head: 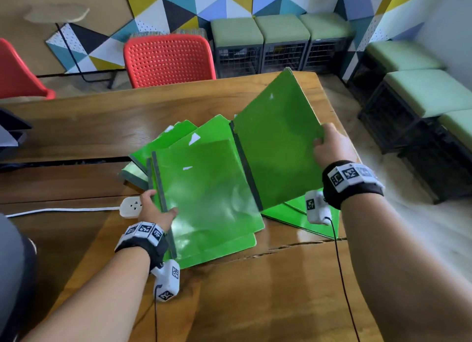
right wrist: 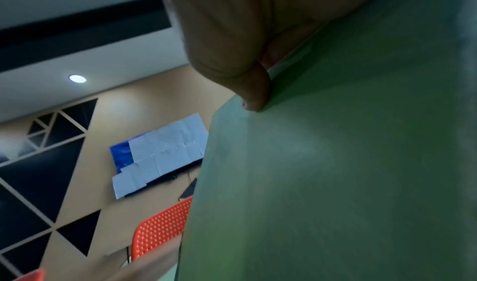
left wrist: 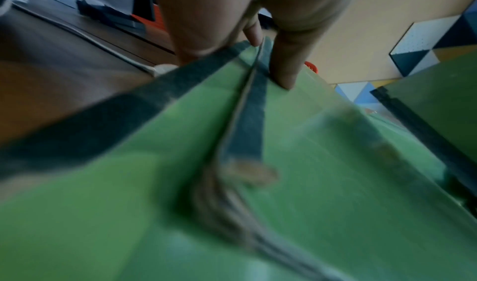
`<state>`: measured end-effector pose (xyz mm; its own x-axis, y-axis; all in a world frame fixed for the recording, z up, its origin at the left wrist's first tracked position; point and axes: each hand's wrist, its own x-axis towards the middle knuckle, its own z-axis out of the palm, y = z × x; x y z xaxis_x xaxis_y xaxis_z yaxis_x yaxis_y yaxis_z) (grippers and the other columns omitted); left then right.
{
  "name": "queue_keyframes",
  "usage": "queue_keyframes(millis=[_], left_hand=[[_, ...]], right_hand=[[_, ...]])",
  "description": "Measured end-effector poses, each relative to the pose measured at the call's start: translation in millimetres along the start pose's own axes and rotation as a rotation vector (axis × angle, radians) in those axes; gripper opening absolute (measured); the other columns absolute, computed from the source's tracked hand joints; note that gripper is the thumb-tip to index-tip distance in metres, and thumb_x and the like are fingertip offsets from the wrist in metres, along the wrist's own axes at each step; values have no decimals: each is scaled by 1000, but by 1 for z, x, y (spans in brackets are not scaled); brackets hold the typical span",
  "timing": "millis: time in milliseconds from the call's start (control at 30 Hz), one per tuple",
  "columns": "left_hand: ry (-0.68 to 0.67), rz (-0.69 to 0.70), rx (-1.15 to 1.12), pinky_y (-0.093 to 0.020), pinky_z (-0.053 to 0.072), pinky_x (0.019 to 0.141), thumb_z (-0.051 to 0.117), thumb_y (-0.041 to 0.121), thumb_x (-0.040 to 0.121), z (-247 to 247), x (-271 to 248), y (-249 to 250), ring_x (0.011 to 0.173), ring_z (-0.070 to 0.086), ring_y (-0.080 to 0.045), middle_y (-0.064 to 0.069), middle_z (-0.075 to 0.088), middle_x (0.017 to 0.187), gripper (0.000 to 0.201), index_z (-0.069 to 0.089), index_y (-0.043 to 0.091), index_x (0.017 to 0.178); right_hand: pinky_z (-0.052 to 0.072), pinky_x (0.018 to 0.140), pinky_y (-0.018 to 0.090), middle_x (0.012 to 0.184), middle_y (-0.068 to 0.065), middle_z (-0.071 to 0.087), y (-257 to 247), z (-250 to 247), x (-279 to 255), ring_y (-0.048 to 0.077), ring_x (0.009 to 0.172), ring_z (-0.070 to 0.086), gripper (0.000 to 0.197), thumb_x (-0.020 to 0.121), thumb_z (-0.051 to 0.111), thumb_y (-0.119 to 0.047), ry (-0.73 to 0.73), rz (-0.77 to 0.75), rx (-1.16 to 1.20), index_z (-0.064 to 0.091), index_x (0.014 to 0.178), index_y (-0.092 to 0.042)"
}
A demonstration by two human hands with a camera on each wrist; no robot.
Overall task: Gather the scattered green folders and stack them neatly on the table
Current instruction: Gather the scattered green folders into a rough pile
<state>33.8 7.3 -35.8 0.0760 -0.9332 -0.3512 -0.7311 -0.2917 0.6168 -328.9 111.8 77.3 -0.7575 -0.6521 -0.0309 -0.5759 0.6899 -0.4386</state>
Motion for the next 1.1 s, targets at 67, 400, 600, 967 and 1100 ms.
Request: queue_keyframes(millis=[67,400,600,967,1100], left_hand=[[65,-16,-94,-43,43,99,69,6,83,-15,8,-7,125,49,-37,-13,39,148,72,29,20,142],[-53,-100,-100,-39,43,91,50,13,95,-13,-4,-11,111,55,-36,-18,54,128,47,38,8,141],[-109,-181,-104,-48,30,112,71,32,84,6,-12,-5,141,31,-33,-11,26,156,89,16,13,151],[-58,-203,-109,-45,31,110,58,8,92,4,3,-8,138,36,-33,-10,33,152,69,22,13,149],[-80,-192,-107,-46,29,112,61,11,90,2,3,-13,140,33,-33,-8,29,155,72,20,15,150]], right_hand=[[55,77,43,96,11,61,-6,-11,0,30,82,61,27,94,46,-12,49,5,36,46,121,-18],[51,73,26,101,5,57,-16,92,-48,19,88,58,32,95,49,-9,-281,45,285,53,127,-7],[43,102,43,136,11,48,-2,155,-72,27,121,47,43,96,52,-31,-399,-40,-11,47,137,-20],[57,80,55,158,0,-26,3,176,-25,54,139,19,65,88,53,-53,-479,-349,-577,17,143,-52],[58,79,54,157,14,1,1,178,-28,56,136,26,43,92,53,-32,-466,-377,-607,38,133,-28]])
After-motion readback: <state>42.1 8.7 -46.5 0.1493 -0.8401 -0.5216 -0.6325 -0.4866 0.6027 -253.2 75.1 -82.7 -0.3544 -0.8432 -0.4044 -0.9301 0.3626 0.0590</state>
